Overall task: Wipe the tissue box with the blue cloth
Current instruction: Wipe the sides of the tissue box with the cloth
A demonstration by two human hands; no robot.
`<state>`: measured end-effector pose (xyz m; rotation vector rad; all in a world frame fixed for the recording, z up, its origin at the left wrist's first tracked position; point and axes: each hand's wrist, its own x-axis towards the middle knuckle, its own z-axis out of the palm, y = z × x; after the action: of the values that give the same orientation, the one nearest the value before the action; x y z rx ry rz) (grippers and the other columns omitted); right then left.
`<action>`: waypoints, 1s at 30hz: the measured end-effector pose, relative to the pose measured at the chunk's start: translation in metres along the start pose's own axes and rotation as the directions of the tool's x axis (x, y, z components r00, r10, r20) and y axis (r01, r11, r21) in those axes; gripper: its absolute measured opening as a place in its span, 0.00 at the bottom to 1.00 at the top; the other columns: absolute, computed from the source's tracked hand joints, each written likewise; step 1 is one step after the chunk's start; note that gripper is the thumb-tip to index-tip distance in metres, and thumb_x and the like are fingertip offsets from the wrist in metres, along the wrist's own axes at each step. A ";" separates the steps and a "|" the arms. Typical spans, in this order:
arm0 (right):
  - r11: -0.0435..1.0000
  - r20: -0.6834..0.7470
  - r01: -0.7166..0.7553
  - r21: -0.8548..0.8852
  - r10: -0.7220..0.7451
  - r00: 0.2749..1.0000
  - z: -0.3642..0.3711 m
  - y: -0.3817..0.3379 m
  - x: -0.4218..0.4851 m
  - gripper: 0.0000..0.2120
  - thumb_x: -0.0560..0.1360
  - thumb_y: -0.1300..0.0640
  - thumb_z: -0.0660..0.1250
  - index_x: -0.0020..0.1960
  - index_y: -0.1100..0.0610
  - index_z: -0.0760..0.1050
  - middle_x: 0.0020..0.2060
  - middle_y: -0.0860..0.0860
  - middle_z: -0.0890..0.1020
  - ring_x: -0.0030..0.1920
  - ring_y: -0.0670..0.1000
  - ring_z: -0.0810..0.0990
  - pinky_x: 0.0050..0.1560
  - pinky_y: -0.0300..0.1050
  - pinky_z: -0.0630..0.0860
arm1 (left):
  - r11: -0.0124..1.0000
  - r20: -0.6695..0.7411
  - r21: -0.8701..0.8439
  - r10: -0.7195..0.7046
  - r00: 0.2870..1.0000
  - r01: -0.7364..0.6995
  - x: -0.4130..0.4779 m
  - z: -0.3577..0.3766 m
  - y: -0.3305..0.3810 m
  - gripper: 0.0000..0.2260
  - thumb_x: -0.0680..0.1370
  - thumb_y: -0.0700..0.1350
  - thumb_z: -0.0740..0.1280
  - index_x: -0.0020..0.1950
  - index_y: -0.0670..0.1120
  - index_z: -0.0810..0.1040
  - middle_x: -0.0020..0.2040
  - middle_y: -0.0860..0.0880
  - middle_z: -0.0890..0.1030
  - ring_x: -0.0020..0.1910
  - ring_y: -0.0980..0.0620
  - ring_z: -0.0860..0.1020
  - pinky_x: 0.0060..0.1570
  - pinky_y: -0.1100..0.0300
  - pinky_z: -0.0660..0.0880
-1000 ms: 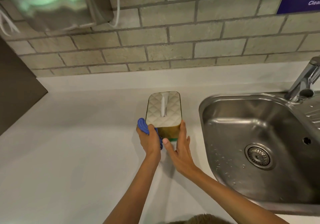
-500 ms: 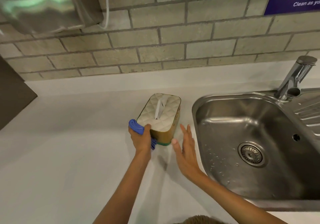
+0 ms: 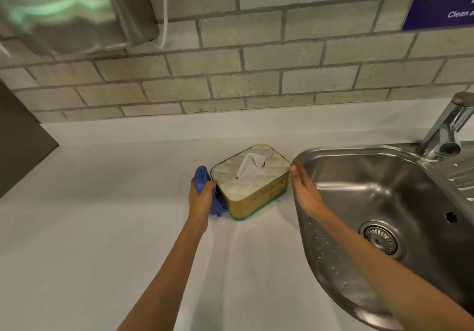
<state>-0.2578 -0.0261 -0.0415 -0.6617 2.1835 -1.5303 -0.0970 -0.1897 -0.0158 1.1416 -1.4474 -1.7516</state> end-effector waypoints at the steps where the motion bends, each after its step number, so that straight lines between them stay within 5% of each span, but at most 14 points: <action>1: 1.000 0.025 0.003 0.001 -0.003 1.000 0.000 0.000 0.004 0.30 0.77 0.38 0.46 0.76 0.48 0.52 0.75 0.51 0.61 0.75 0.54 0.59 0.71 0.48 0.56 | 1.000 -0.013 -0.025 0.001 1.000 -0.001 -0.006 -0.002 -0.004 0.16 0.76 0.39 0.64 0.63 0.48 0.69 0.50 0.48 0.77 0.49 0.49 0.76 0.51 0.55 0.74; 4: 0.999 0.077 -0.009 0.047 0.005 0.997 0.002 0.001 0.009 0.30 0.77 0.38 0.47 0.75 0.48 0.55 0.74 0.51 0.63 0.74 0.53 0.60 0.71 0.46 0.57 | 0.998 -0.043 -0.060 0.015 0.999 -0.018 -0.027 -0.007 -0.017 0.16 0.76 0.41 0.64 0.63 0.50 0.70 0.48 0.50 0.78 0.47 0.51 0.77 0.52 0.55 0.74; 8: 0.993 0.088 -0.041 0.109 0.031 0.996 0.009 0.003 0.007 0.31 0.76 0.37 0.49 0.74 0.53 0.60 0.72 0.50 0.67 0.72 0.52 0.63 0.72 0.46 0.58 | 1.000 -0.014 -0.004 0.023 1.000 -0.023 -0.051 0.005 -0.028 0.22 0.78 0.46 0.64 0.71 0.48 0.65 0.63 0.46 0.76 0.60 0.47 0.76 0.62 0.52 0.73; 13: 0.994 0.077 -0.006 0.111 -0.003 0.997 0.008 0.002 -0.015 0.18 0.75 0.37 0.53 0.59 0.45 0.68 0.51 0.33 0.75 0.52 0.34 0.73 0.49 0.29 0.68 | 0.999 0.002 0.042 -0.003 1.000 0.003 -0.056 0.012 -0.026 0.24 0.78 0.50 0.63 0.72 0.48 0.63 0.66 0.41 0.75 0.63 0.43 0.75 0.65 0.47 0.72; 17: 0.987 0.055 0.015 0.158 -0.024 0.998 0.007 0.011 -0.026 0.18 0.75 0.41 0.57 0.56 0.53 0.66 0.47 0.41 0.75 0.48 0.36 0.75 0.42 0.25 0.73 | 1.000 0.007 0.028 0.008 1.000 -0.008 -0.052 0.008 -0.019 0.21 0.79 0.46 0.62 0.71 0.47 0.65 0.64 0.45 0.76 0.57 0.49 0.76 0.58 0.56 0.73; 24: 0.978 -0.097 0.074 0.194 -0.056 0.994 0.006 -0.001 -0.038 0.20 0.64 0.34 0.63 0.44 0.50 0.70 0.39 0.45 0.77 0.42 0.43 0.77 0.39 0.32 0.74 | 0.983 -0.003 0.182 0.015 1.000 -0.015 -0.050 0.004 -0.001 0.19 0.78 0.51 0.61 0.68 0.47 0.68 0.60 0.46 0.76 0.54 0.49 0.75 0.56 0.55 0.72; 27: 0.991 -0.177 0.037 0.131 -0.014 0.984 0.002 -0.009 -0.043 0.33 0.58 0.28 0.63 0.48 0.54 0.73 0.44 0.50 0.80 0.46 0.50 0.79 0.47 0.46 0.78 | 0.950 0.021 0.313 0.012 1.000 -0.018 -0.047 0.001 0.013 0.18 0.77 0.55 0.60 0.63 0.48 0.72 0.56 0.45 0.79 0.54 0.45 0.77 0.59 0.49 0.73; 30: 0.995 -0.187 -0.048 0.092 0.065 0.980 -0.005 -0.020 -0.047 0.45 0.53 0.24 0.63 0.58 0.55 0.72 0.52 0.52 0.80 0.51 0.54 0.81 0.46 0.53 0.81 | 0.923 0.059 0.386 -0.011 0.998 -0.013 -0.045 -0.002 0.028 0.09 0.76 0.57 0.59 0.45 0.54 0.74 0.45 0.48 0.80 0.52 0.43 0.78 0.60 0.45 0.74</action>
<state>-0.2193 -0.0001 -0.0188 -0.4374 2.2355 -1.7100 -0.0762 -0.1585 0.0222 1.2894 -1.8888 -1.5486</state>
